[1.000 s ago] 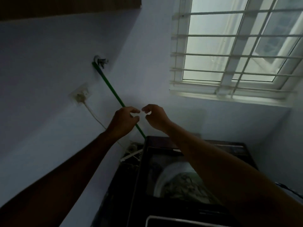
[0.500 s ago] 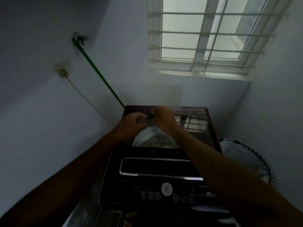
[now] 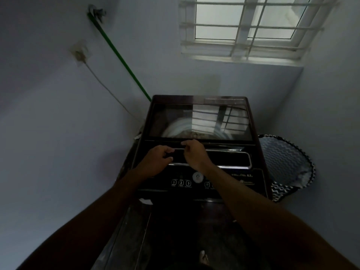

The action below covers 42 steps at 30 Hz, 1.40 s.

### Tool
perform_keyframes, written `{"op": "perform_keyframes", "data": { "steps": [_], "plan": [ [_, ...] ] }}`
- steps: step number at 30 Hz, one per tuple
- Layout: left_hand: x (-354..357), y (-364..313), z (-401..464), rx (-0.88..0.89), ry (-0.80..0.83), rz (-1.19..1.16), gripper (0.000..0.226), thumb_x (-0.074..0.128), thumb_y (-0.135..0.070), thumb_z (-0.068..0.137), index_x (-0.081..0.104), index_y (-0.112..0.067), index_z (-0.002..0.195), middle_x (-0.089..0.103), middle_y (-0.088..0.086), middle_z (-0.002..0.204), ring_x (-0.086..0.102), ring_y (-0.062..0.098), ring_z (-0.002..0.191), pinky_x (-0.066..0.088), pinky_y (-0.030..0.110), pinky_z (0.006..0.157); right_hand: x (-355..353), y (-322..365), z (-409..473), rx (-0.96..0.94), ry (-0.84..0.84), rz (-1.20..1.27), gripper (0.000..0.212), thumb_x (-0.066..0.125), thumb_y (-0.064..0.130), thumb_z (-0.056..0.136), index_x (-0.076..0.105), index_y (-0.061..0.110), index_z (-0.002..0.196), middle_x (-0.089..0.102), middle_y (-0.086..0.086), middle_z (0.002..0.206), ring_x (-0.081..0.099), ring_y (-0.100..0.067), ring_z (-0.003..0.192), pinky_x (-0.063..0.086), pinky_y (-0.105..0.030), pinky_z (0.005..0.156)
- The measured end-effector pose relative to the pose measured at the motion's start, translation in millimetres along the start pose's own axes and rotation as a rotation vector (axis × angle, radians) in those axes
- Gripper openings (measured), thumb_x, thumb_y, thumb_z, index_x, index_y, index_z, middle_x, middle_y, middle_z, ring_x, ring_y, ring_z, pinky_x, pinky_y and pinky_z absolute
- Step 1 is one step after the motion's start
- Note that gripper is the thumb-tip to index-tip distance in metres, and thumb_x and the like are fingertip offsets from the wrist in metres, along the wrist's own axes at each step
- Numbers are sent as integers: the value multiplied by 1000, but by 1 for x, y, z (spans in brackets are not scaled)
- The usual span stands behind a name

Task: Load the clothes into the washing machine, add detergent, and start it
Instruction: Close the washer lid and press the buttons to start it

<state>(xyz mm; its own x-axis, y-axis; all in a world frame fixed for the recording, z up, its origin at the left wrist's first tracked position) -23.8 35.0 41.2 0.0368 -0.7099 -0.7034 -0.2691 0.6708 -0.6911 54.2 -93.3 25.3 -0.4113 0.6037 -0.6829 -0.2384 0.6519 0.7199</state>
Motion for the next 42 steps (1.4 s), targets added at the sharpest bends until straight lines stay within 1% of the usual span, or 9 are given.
{"op": "perform_keyframes", "data": {
  "steps": [6,10,12,14,18,28,32,36,42],
  "plan": [
    [12,19,-13,112,32,62,36,67,-7,86,64,-8,122,58,7,125,54,18,117,37,16,97,29,-11,-26,46,5,-11,48,48,-2,85,60,12,130,60,-13,126,57,-25,116,41,-23,99],
    [28,39,-22,169,83,152,47,71,-12,83,59,-14,129,53,6,136,49,19,127,38,32,109,56,-20,-44,81,93,-81,60,52,5,80,53,31,134,64,-11,114,64,-22,97,52,-31,91],
    [33,47,-27,188,87,202,60,73,-16,81,52,-19,138,46,5,146,41,19,134,32,32,114,61,-17,-55,52,85,-118,59,55,7,81,54,34,134,67,-4,115,65,-18,99,51,-25,87],
    [39,51,-33,234,101,310,77,76,-26,79,40,-25,147,35,2,155,32,20,141,25,31,114,62,-9,-68,0,46,-223,56,55,11,85,52,31,137,62,-2,123,60,-18,109,46,-25,91],
    [51,57,-37,260,101,508,97,77,-53,70,24,-41,151,17,-6,162,18,23,145,29,46,113,76,-14,-102,46,83,-334,60,51,23,89,36,26,147,53,-9,124,55,-25,110,49,-37,87],
    [69,67,-46,273,47,582,80,68,-57,78,30,-43,148,4,-2,164,4,24,150,15,50,120,97,-8,-130,47,86,-502,63,43,25,93,21,26,152,63,-9,107,61,-25,91,50,-35,71],
    [69,71,-51,250,30,525,76,69,-52,80,34,-41,147,9,-2,163,11,24,150,17,49,120,99,-4,-137,77,77,-564,66,42,23,94,14,24,154,65,-10,96,63,-24,81,44,-32,64],
    [69,72,-50,233,30,525,75,67,-53,81,35,-41,146,13,-1,162,15,24,149,19,47,120,101,-1,-143,117,72,-588,68,44,22,95,10,24,154,66,-10,98,64,-25,82,41,-31,61],
    [72,72,-46,184,44,521,74,71,-50,79,37,-42,145,17,-1,162,17,27,148,24,49,118,105,2,-141,140,69,-578,68,44,19,95,12,20,154,65,-7,95,62,-21,79,46,-32,63]
  ]
}}
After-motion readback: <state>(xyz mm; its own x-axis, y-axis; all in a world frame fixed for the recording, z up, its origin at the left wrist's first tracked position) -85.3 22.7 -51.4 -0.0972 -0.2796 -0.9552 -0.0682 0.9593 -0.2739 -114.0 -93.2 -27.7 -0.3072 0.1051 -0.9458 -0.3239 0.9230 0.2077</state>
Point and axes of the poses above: each hand's wrist, its own z-axis towards the middle knuckle, its own x-axis out of the palm, y = z × x, the point moved 8 cm from there along z, towards the middle knuckle
